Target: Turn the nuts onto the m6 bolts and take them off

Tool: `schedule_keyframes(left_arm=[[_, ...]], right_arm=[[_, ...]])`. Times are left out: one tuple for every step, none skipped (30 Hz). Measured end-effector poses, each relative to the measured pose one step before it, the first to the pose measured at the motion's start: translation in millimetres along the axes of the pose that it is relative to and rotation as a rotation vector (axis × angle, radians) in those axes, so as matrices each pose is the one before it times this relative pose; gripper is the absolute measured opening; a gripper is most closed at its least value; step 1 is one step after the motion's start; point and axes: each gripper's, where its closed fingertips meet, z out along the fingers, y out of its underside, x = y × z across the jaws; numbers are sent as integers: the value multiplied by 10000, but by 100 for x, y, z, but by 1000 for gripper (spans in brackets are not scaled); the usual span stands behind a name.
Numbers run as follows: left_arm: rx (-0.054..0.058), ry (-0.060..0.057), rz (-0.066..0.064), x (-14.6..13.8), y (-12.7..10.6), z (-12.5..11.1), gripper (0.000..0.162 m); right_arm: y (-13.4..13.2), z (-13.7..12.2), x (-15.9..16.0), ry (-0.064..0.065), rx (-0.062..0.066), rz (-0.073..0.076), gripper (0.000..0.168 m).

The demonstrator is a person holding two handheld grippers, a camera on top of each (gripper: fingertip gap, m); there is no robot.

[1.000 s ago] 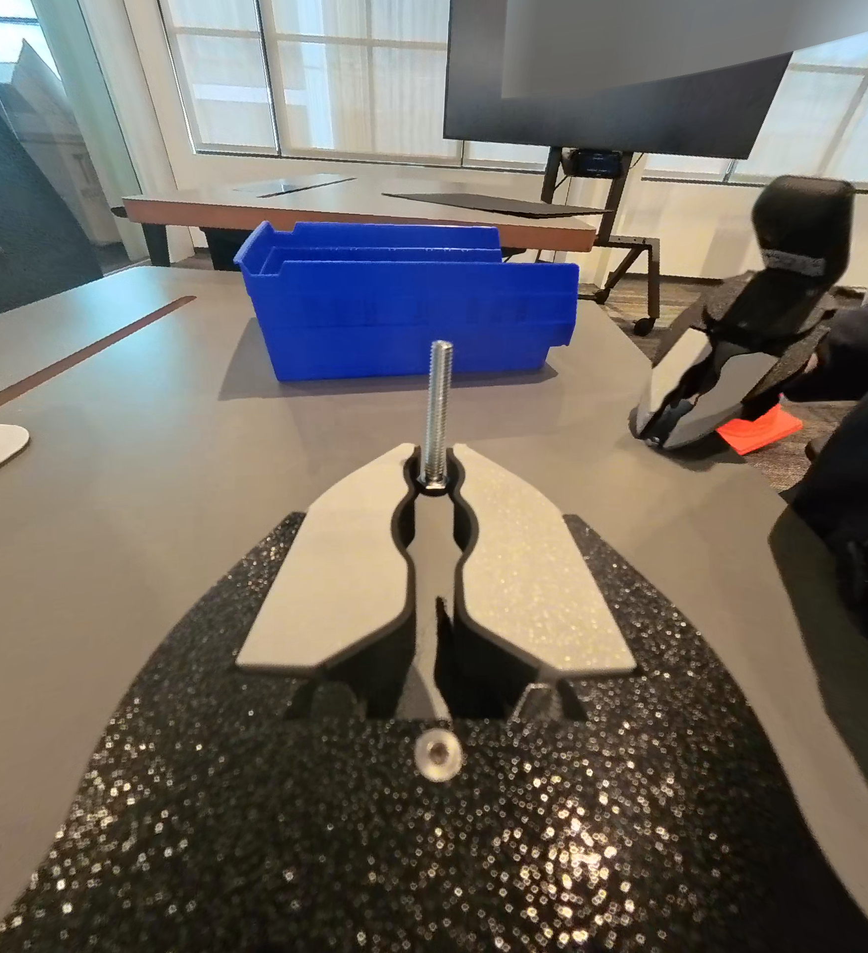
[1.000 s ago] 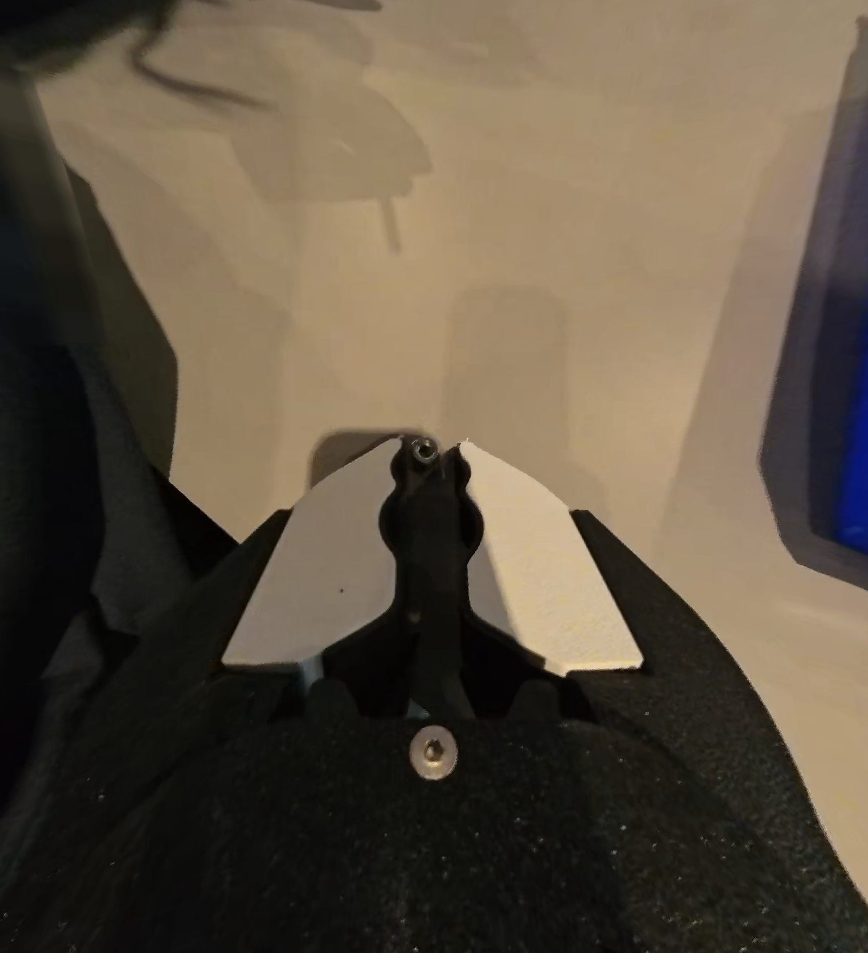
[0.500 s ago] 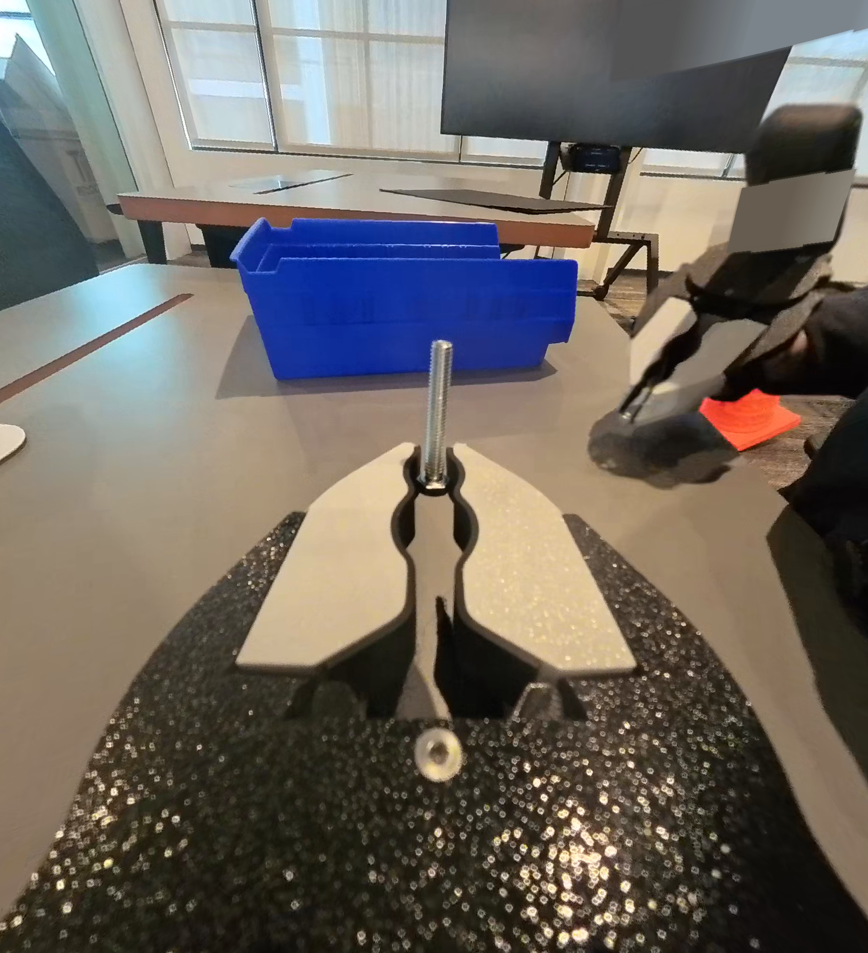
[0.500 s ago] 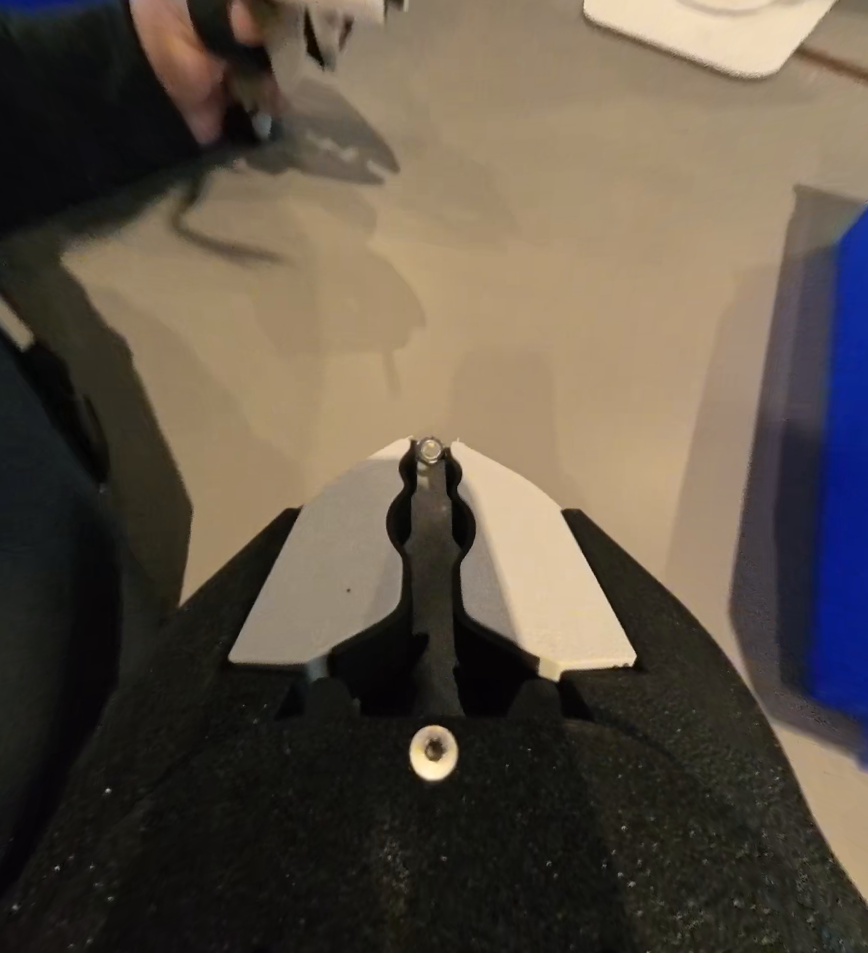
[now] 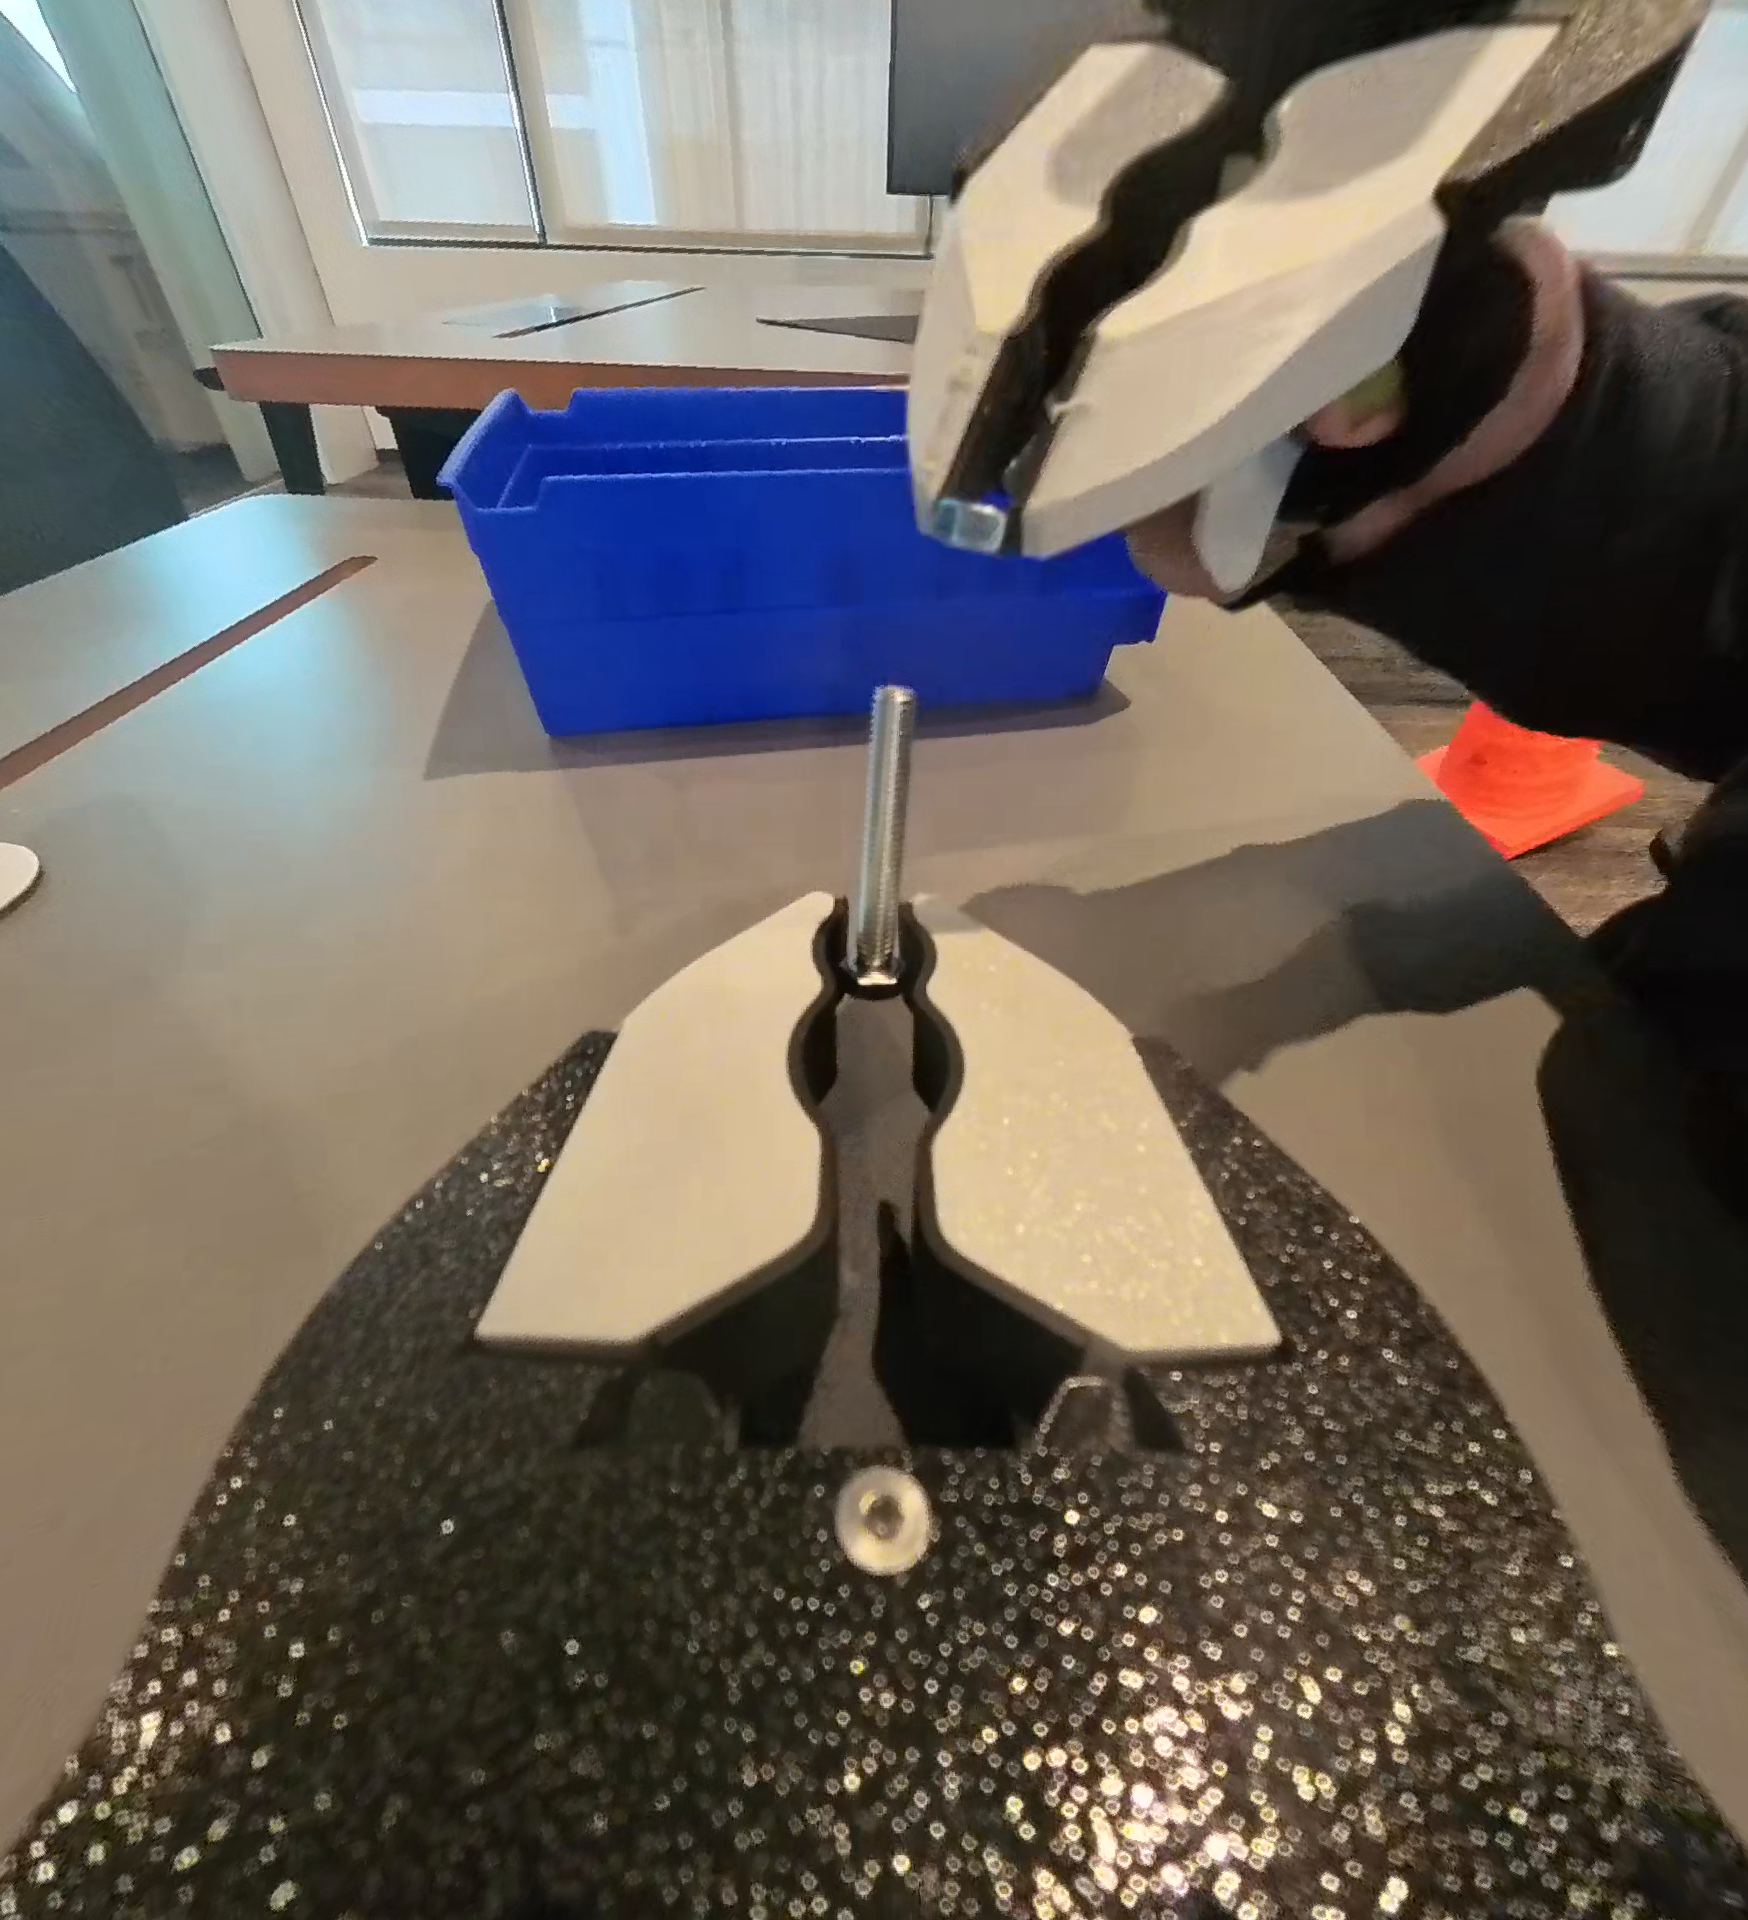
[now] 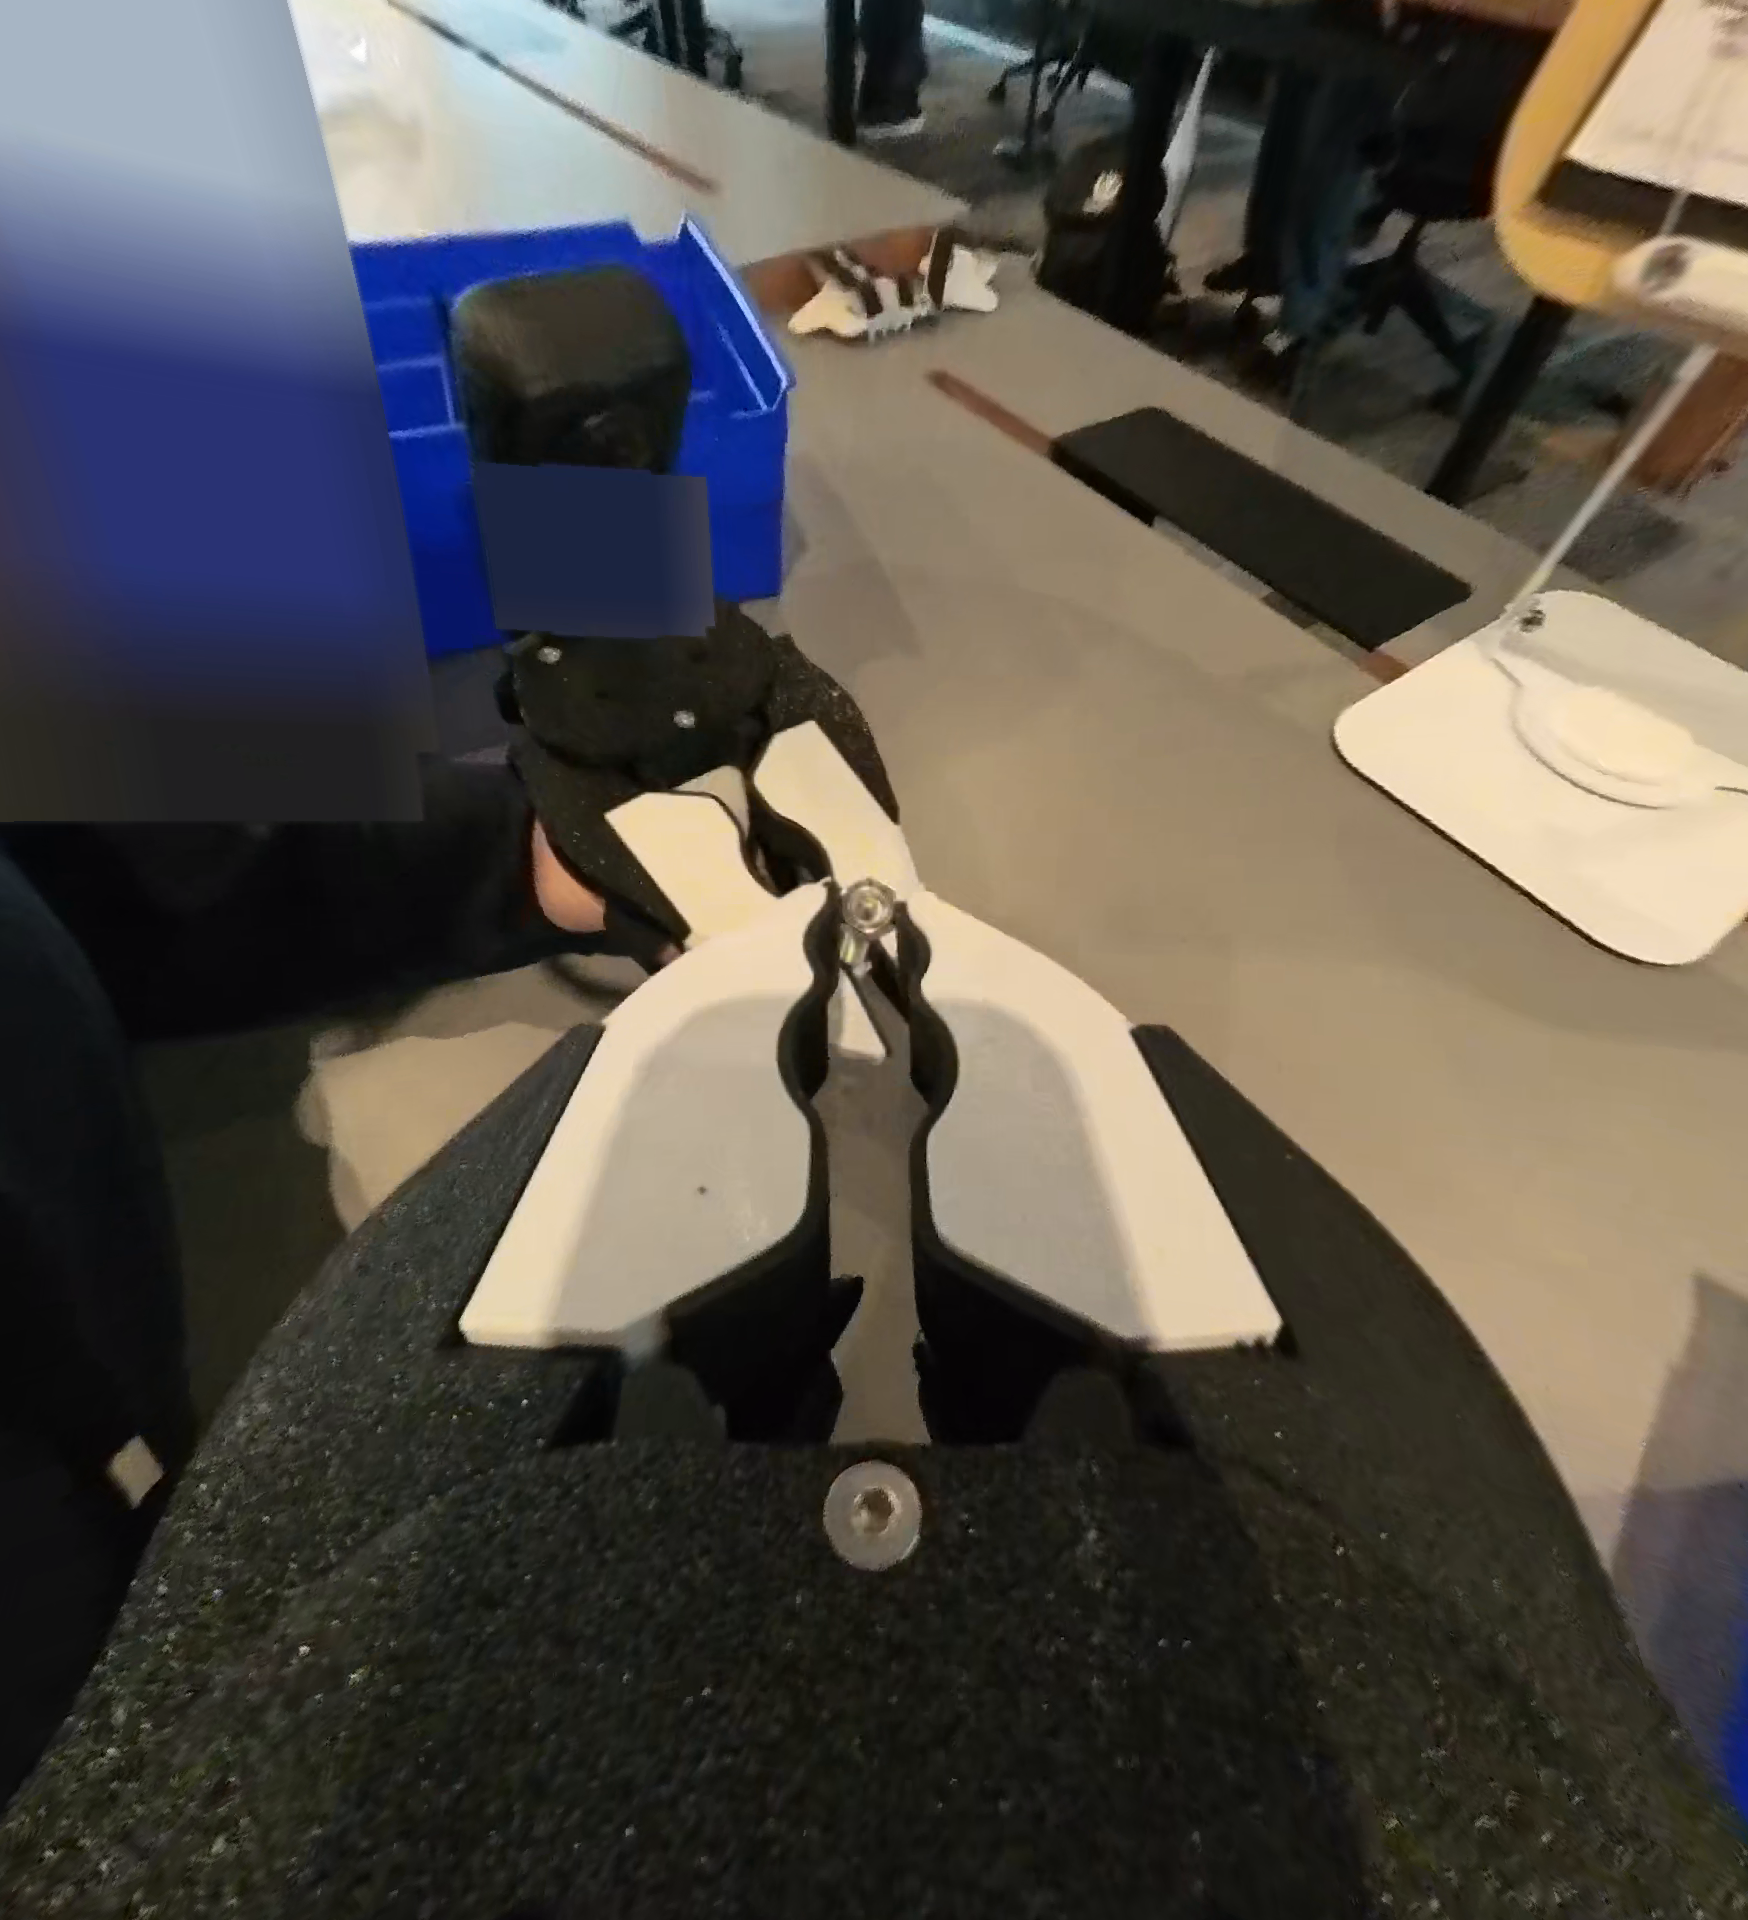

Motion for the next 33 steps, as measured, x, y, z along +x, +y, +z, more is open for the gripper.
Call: schedule_keyframes(left_arm=[[-2,7,-18,-12,0,10,9],[-3,10,-25,-10,13,-2,9],[-4,8,-26,-15,2,6,9],[0,4,-14,-16,-2,2,9],[5,3,2,5,-5,-6,9],[1,2,11,17,0,-4,9],[-9,8,9,17,19,19,9],[-15,6,5,9,16,11,9],[-10,6,7,10,11,5,9],[-3,3,8,18,4,3,9],[-9,5,3,1,19,5,9],[-7,10,5,23,6,19,9],[-4,-4,11,6,5,3,9],[2,-1,9,2,-3,4,9],[3,1,3,2,-3,-7,9],[-2,2,-2,2,1,8,9],[-5,1,0,-2,5,6,9],[-4,0,1,0,5,-3,9],[-4,2,0,9,14,11,9],[-4,0,-4,-10,4,4,9],[-5,3,-3,4,5,6,9],[-6,9,-1,10,6,6,9],[-6,2,0,-1,6,5,9],[-2,1,1,1,2,-1,9],[2,2,-3,4,-3,1,9],[5,1,-4,-3,-5,-8,9],[3,1,-1,-7,-3,-1,8],[-3,2,2,10,4,0,9],[-8,3,4,5,7,16,9],[-6,-1,3,3,7,8,9],[-3,1,2,-1,3,-2,9],[1,3,0,4,-1,1,9],[1,1,-2,3,-1,1,9]], right_arm=[[-81,243,-61,-64,-119,-53,10],[-48,208,19,1,-108,-56,10],[81,182,31,6,-167,-73,10],[151,159,7,7,-201,-67,10],[98,125,-47,-25,-144,-48,10],[59,120,-84,-45,-88,-22,10],[64,129,-1,-3,-61,9,10],[135,144,18,-6,-97,20,10],[142,166,-13,-32,-97,14,10],[141,162,-17,-35,-95,27,10],[91,124,-14,-23,-67,33,10],[-52,56,-19,-26,23,34,10],[5,37,23,-4,-30,21,10],[22,21,44,25,-40,-3,10],[54,10,21,14,-58,-32,10],[14,3,-5,7,-34,-25,10],[15,-6,6,13,-42,-8,10],[14,1,-3,-3,-32,-15,10],[15,-9,13,-4,-24,-6,10],[24,7,28,6,-18,8,10],[23,23,15,-13,-14,20,10],[-11,10,-6,-33,23,39,10],[-11,22,-3,-32,14,45,10],[-8,11,-3,-26,17,37,10],[-10,5,8,-13,10,34,10],[-4,0,-5,-10,6,19,10],[0,1,-9,-14,0,7,10],[12,-3,-19,-8,-12,2,10],[18,-14,-9,-4,-11,-4,10],[14,-8,-3,0,-11,5,10],[9,-7,4,-7,-5,12,10],[9,-8,-21,-15,-4,14,10],[4,-6,-4,-4,-1,9,10]])
